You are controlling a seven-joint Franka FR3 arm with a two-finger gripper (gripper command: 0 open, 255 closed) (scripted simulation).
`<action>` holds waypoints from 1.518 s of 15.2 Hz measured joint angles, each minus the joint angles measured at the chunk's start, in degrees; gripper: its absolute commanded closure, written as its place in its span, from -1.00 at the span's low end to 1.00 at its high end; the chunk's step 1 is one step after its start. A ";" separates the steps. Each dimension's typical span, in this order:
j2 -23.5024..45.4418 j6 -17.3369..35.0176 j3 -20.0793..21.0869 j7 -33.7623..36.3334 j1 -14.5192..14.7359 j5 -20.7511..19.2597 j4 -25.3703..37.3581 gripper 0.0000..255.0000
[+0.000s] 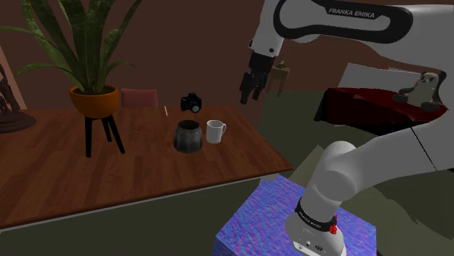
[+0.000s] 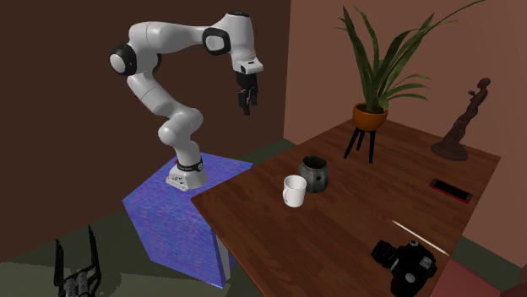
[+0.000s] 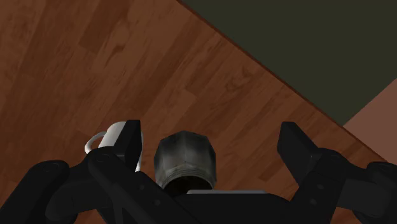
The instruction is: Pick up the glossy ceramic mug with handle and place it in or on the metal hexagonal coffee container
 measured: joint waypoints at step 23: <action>39.02 30.87 -1.91 -3.29 -3.43 -6.48 6.65 -1.00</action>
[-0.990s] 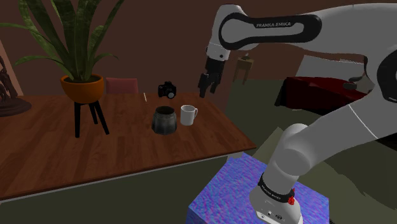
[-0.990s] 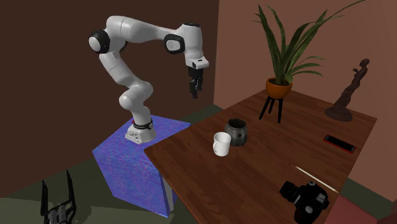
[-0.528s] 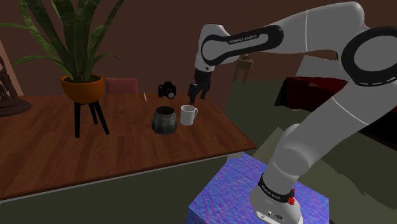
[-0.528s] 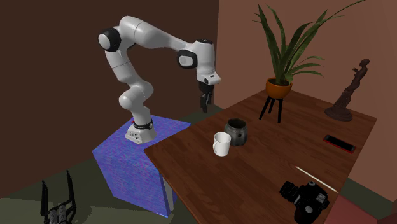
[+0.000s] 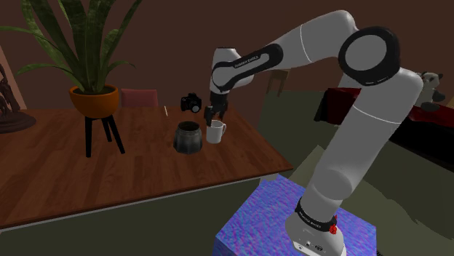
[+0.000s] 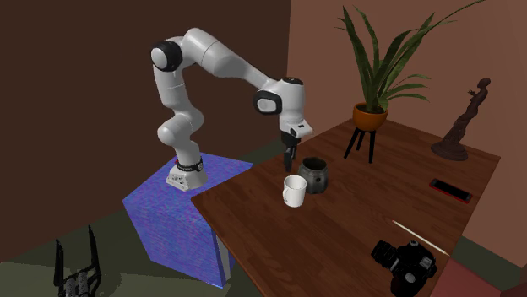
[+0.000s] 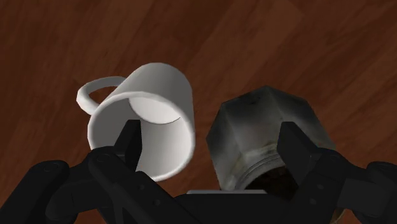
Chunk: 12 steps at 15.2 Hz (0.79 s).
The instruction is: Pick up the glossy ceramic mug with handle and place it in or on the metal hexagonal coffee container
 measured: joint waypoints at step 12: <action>10.03 7.96 -0.45 0.13 -0.50 -1.18 1.88 -1.00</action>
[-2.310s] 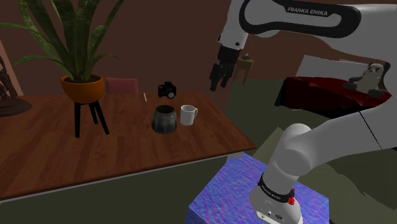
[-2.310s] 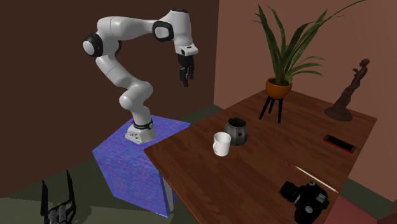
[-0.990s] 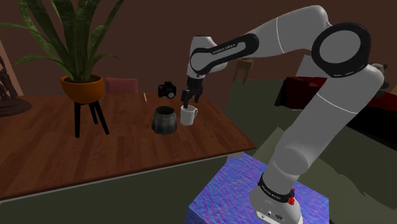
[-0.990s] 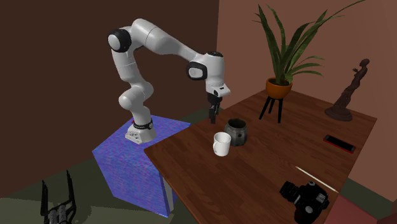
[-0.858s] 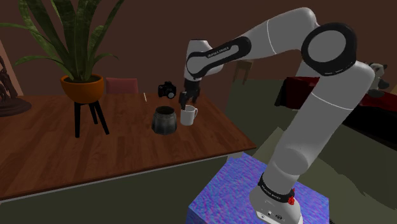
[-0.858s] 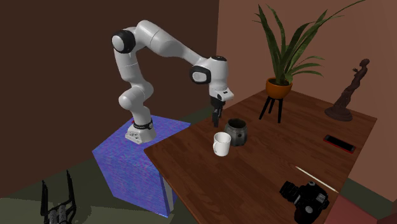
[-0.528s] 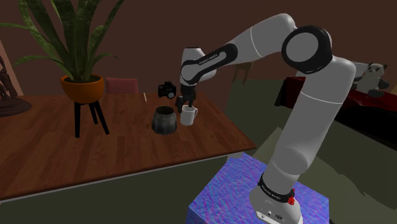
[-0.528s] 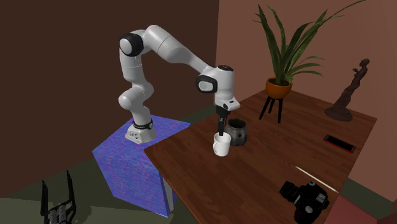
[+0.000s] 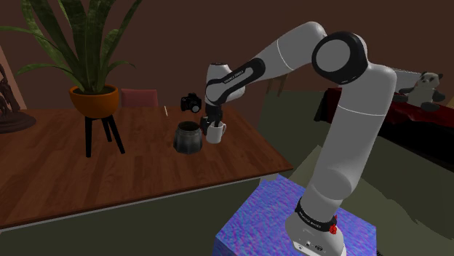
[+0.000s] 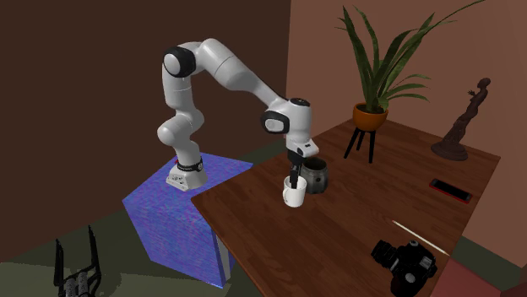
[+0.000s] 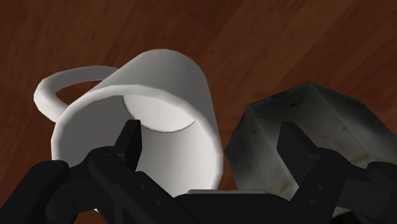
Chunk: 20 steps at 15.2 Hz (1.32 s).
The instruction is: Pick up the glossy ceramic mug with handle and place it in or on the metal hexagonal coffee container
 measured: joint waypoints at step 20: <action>-1.04 -1.81 0.03 -0.06 0.03 0.06 0.80 1.00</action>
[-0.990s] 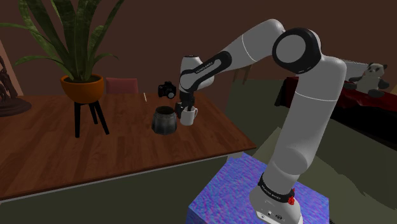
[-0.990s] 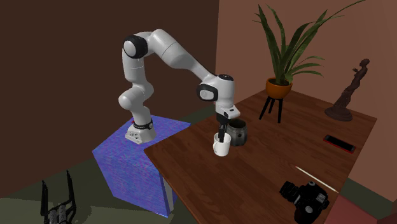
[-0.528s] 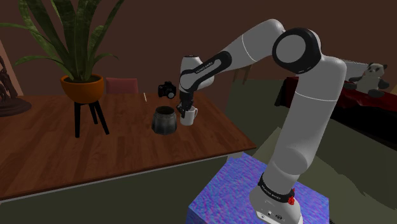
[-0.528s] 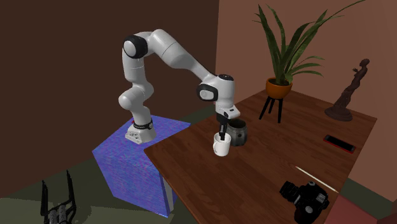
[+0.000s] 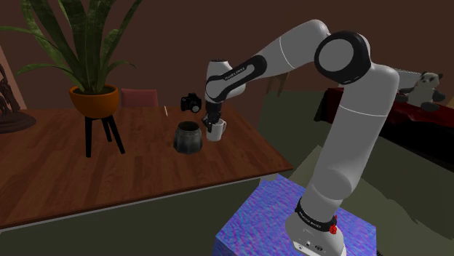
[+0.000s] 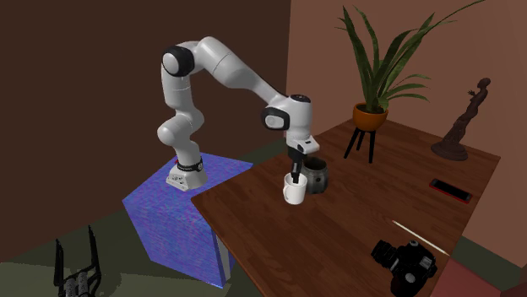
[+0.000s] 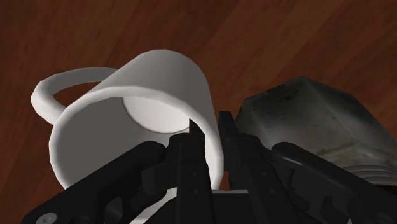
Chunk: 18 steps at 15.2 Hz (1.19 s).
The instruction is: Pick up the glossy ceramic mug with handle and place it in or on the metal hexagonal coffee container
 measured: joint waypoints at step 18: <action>-5.63 -13.16 0.10 -0.59 0.08 0.36 7.55 1.00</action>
